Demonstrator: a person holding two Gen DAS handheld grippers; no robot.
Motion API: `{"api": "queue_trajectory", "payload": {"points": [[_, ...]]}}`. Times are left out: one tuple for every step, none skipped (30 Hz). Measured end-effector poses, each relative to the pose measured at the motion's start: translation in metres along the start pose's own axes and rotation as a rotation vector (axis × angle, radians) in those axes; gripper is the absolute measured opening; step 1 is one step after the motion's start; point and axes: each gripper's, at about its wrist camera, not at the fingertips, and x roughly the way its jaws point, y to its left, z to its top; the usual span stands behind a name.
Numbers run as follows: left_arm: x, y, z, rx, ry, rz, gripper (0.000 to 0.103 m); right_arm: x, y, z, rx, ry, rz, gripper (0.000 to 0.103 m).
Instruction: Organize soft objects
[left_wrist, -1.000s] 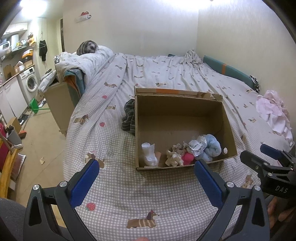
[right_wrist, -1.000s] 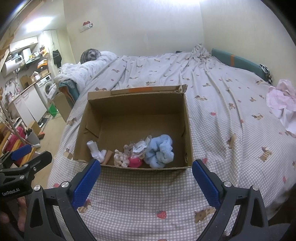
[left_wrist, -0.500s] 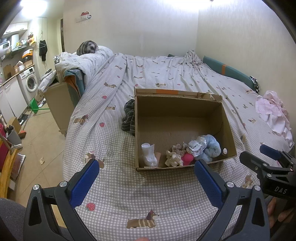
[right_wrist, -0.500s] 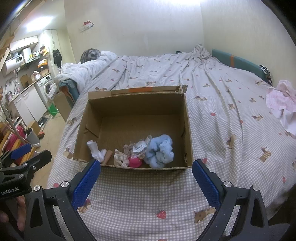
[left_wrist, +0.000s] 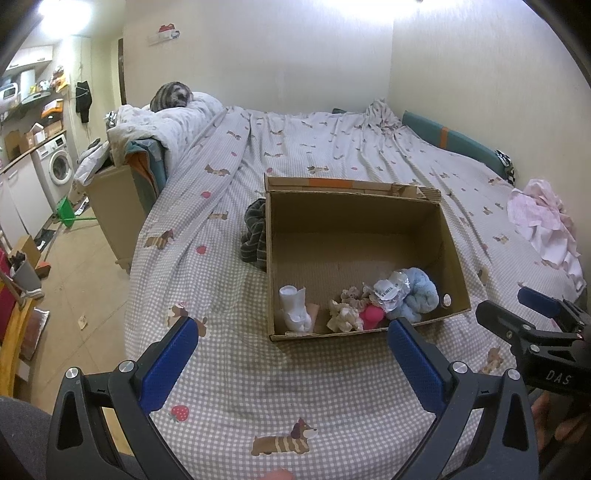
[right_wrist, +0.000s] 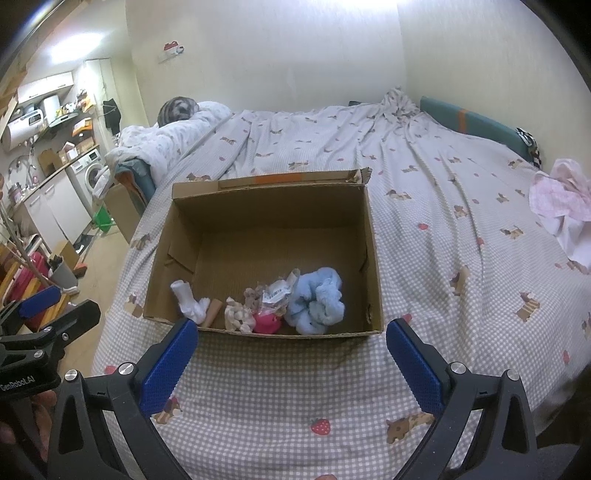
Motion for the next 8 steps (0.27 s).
{"api": "queue_trajectory", "payload": {"points": [[0.0001, 0.0000, -0.0001, -0.001, 0.001, -0.001, 0.102, 0.0000, -0.0001, 0.0001, 0.000, 0.000, 0.000, 0.103], [0.0004, -0.0003, -0.0001, -0.002, 0.003, -0.004, 0.102, -0.0005, -0.0009, 0.0007, 0.000, -0.001, 0.000, 0.103], [0.0008, -0.0004, -0.0002, -0.004, 0.006, -0.008, 0.103, 0.0001, 0.0000, 0.0000, -0.001, 0.000, -0.001, 0.103], [0.0009, 0.0002, -0.0004, -0.006, 0.007, -0.011, 0.103, 0.0001, 0.0000, 0.0000, -0.001, 0.000, 0.000, 0.103], [0.0008, 0.0002, -0.0009, -0.007, 0.007, -0.010, 0.103, -0.0002, -0.0005, 0.0003, 0.000, -0.001, 0.001, 0.103], [0.0008, 0.0003, -0.0007, -0.006, 0.006, -0.010, 0.102, 0.0001, 0.0000, 0.0000, 0.000, -0.001, 0.001, 0.103], [0.0009, 0.0004, -0.0007, -0.007, 0.007, -0.014, 0.102, 0.0001, 0.0000, -0.0001, -0.001, -0.001, 0.001, 0.103], [0.0015, 0.0004, -0.0006, -0.008, 0.007, -0.018, 0.102, 0.0000, -0.0004, 0.0001, -0.001, -0.001, 0.001, 0.103]]}}
